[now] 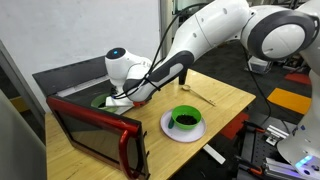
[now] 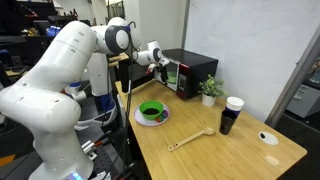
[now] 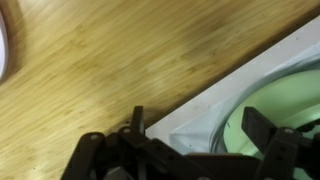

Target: Place the light green bowl inside the microwave

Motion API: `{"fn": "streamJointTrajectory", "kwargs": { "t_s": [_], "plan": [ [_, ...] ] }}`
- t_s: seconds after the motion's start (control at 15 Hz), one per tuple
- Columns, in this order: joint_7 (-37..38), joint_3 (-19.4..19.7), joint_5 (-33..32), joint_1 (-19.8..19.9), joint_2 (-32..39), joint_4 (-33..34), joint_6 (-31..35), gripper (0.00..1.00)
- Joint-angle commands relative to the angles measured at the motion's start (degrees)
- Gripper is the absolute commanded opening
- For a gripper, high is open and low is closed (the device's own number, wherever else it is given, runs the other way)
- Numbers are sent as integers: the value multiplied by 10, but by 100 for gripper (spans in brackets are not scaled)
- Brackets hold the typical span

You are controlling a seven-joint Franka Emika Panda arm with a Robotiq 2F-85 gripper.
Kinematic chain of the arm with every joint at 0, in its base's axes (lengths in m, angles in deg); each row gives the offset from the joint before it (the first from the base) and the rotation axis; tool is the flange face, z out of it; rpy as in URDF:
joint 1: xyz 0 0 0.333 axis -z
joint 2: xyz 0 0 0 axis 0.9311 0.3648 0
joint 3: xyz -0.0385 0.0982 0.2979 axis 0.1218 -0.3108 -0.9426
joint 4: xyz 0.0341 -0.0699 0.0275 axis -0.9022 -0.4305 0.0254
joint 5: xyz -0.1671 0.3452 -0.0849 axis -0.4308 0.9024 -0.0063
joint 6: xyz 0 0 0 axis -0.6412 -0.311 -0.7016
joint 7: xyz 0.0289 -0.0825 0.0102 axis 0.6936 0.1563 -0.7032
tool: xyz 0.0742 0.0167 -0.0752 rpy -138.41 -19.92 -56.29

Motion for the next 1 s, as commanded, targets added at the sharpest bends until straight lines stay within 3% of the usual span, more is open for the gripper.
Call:
{"fn": "streamJointTrajectory", "kwargs": {
  "t_s": [0.0, 0.93],
  "plan": [
    [3, 8, -8, 1, 18, 25, 7, 100],
    [-8, 16, -4, 7, 62, 85, -2, 100]
  ]
}}
